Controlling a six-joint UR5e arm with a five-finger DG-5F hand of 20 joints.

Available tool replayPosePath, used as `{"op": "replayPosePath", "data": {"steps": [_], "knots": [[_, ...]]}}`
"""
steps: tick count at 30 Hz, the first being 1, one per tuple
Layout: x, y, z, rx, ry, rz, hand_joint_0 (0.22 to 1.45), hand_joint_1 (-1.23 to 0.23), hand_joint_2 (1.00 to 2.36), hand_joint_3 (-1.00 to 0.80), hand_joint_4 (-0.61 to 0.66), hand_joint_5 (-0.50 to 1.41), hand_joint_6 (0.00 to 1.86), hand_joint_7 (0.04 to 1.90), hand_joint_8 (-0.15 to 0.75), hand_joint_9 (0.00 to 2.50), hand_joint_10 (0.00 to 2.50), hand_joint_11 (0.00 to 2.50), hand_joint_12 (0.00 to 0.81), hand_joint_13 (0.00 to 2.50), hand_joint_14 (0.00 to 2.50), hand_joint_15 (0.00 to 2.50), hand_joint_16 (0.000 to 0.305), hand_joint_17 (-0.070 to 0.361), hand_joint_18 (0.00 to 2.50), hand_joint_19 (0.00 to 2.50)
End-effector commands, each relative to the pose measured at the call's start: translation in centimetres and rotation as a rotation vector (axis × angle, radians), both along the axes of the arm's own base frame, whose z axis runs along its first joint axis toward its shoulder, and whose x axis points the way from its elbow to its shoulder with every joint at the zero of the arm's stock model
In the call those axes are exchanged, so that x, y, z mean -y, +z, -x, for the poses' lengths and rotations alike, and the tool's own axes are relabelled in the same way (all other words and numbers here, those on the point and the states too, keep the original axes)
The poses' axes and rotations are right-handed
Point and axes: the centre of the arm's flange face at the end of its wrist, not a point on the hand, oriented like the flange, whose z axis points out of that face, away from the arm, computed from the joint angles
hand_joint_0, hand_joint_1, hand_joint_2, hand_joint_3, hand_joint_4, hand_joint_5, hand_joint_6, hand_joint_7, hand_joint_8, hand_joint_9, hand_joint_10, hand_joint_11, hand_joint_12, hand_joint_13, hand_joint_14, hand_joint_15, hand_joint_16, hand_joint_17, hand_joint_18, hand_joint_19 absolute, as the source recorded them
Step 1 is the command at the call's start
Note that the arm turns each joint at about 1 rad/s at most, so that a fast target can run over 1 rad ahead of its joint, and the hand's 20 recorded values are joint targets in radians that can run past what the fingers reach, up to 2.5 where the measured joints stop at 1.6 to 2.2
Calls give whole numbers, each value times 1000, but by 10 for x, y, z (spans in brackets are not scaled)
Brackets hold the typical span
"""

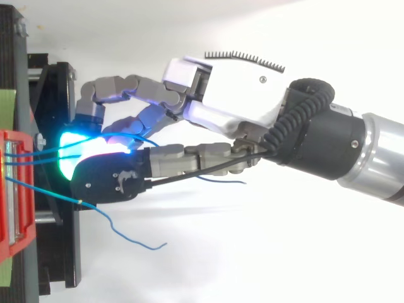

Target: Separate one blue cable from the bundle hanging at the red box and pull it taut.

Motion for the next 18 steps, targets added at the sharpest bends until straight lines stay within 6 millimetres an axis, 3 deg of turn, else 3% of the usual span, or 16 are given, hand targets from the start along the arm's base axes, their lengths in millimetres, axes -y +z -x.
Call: {"op": "replayPosePath", "data": {"steps": [1, 3, 4, 6, 8, 10, 12, 18], "knots": [[-2, 0, 0, -1, 3, 2, 686, -750, 1019, -205, 192, -109, 502, 1267, 287, 945, 17, 745, 322, 692, 11, 319, 34, 77, 626, 358], [-2, 0, 0, 0, 0, 3, 582, -629, 1004, -442, 197, -107, 501, 1298, 289, 931, 19, 756, 324, 689, 12, 331, 35, 78, 618, 372], [-2, 0, 0, 0, -2, 3, 582, -629, 1004, -442, 197, -107, 501, 1298, 289, 931, 19, 756, 324, 689, 12, 331, 35, 78, 618, 372], [1, 0, 0, -1, -4, 4, 586, -415, 1000, -497, 190, -94, 500, 1329, 297, 952, 19, 755, 321, 678, 12, 331, 34, 77, 605, 373], [2, 0, 0, -2, -5, 2, 612, -394, 1002, -474, 193, -92, 501, 1320, 296, 968, 20, 749, 318, 679, 12, 326, 34, 76, 602, 380], [2, 0, 0, -2, -5, 2, 636, -420, 1007, -425, 207, -96, 502, 1282, 296, 971, 20, 755, 320, 690, 12, 328, 34, 76, 603, 374], [4, -1, 1, -5, -8, 3, 690, -536, 1020, -242, 213, -107, 503, 1215, 295, 969, 20, 740, 321, 697, 12, 320, 34, 76, 612, 368], [7, 1, 1, -2, -11, 1, 753, -689, 1020, -62, 213, -111, 503, 1197, 290, 975, 20, 752, 324, 704, 11, 327, 33, 75, 608, 404]]}}
